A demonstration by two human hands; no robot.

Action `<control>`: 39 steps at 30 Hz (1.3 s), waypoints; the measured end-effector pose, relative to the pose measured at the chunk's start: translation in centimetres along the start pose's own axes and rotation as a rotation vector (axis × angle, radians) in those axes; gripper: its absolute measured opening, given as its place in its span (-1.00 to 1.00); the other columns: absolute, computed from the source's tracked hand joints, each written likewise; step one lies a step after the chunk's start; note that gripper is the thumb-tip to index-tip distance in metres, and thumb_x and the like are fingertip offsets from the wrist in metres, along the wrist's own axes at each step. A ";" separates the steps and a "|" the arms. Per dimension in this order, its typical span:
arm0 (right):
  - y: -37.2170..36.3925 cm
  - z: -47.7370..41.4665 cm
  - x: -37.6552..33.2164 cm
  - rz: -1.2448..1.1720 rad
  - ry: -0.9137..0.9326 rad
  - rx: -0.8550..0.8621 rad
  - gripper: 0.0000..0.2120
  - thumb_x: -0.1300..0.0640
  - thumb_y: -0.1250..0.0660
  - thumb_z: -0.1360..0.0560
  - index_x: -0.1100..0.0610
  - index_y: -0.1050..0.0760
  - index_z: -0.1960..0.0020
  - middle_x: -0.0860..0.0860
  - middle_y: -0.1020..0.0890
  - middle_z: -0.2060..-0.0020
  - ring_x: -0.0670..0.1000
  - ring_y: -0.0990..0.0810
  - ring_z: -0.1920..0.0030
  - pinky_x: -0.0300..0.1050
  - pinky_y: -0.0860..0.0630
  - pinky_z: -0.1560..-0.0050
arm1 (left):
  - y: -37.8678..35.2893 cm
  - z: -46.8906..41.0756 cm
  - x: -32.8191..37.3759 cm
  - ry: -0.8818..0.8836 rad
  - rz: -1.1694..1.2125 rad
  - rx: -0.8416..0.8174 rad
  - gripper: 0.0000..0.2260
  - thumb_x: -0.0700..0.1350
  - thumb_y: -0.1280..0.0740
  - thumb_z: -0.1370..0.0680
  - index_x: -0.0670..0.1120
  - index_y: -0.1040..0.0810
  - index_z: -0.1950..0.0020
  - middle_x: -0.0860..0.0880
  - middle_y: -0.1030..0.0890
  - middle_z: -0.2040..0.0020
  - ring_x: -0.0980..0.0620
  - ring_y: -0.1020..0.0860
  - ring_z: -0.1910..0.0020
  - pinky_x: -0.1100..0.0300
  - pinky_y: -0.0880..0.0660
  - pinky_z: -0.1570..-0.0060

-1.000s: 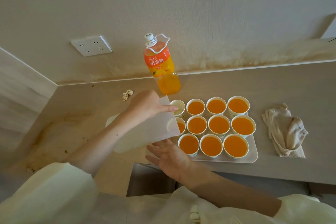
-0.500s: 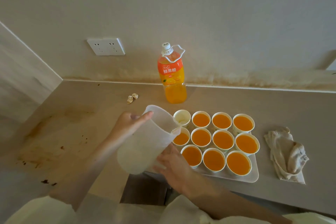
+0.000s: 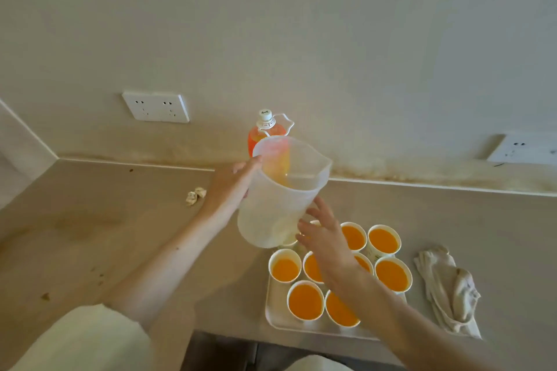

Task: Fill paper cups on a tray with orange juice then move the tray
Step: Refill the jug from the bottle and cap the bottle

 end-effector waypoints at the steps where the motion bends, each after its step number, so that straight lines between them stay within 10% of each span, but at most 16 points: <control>1: 0.9 -0.5 -0.8 0.007 0.038 0.015 -0.46 0.40 -0.28 -0.52 -0.04 -0.38 -0.39 0.02 -0.60 -0.16 0.04 -0.62 -0.12 -0.05 -0.60 -0.05 | -1.1 -0.7 0.6 -0.020 0.024 -0.031 -0.61 0.21 -0.27 -0.44 -0.13 -0.41 0.27 -0.11 -0.36 0.36 0.04 -0.34 0.41 0.22 -0.25 0.38; 8: 7.5 -3.2 -4.7 0.031 0.148 0.110 -0.59 0.32 -0.26 -0.57 -0.01 -0.42 -0.35 0.02 -0.61 -0.16 0.08 -0.59 -0.19 -0.04 -0.58 -0.13 | -9.5 -5.2 3.1 -0.021 0.049 -0.233 -0.64 0.02 -0.24 -0.58 -0.12 -0.37 0.36 -0.07 -0.40 0.37 0.16 -0.40 0.43 0.36 -0.32 0.37; 13: 13.1 -6.5 -5.3 0.056 0.052 0.162 -0.48 0.42 -0.18 -0.55 -0.15 -0.41 -0.27 0.00 -0.56 -0.20 0.06 -0.51 -0.24 -0.02 -0.48 -0.18 | -16.1 -8.2 1.0 0.180 0.067 -0.410 -0.70 0.07 -0.23 -0.55 -0.09 -0.53 0.26 -0.03 -0.58 0.25 0.00 -0.51 0.21 0.11 -0.45 0.08; 22: 17.1 -10.9 -2.5 -0.001 -0.154 0.153 -0.49 0.51 -0.19 -0.51 -0.06 -0.47 -0.19 0.02 -0.60 -0.07 0.03 -0.59 -0.02 -0.25 -0.55 0.24 | -20.6 -10.5 -2.4 0.230 -0.080 -0.333 -0.68 0.11 -0.22 -0.38 -0.13 -0.54 0.31 -0.05 -0.58 0.30 0.01 -0.50 0.28 0.16 -0.40 0.21; 34: 16.5 -12.5 -0.4 -0.023 -0.270 0.168 -0.47 0.46 -0.22 -0.53 0.02 -0.35 -0.38 0.06 -0.51 -0.23 0.07 -0.51 -0.17 -0.22 -0.48 0.16 | -19.9 -12.9 -4.8 0.134 -0.189 -0.340 -0.55 0.12 -0.16 -0.39 -0.24 -0.62 0.23 -0.20 -0.65 0.17 -0.18 -0.60 0.11 -0.07 -0.52 0.00; 39: 16.3 -12.0 -0.4 0.127 -0.277 0.277 -0.64 0.44 -0.22 -0.54 0.12 -0.46 -0.23 0.04 -0.55 0.06 0.07 -0.55 0.00 -0.14 -0.50 0.07 | -18.8 -12.3 -4.7 0.029 -0.278 -0.327 -0.65 0.17 -0.19 -0.59 -0.13 -0.46 0.01 -0.08 -0.59 0.07 -0.05 -0.56 0.06 0.17 -0.45 0.14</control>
Point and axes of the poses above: each hand's wrist, its own z-axis away from the middle knuckle, its own y-axis out of the back of the hand, x = y × z, the point moved 7 cm from there along -z, towards the middle knuckle
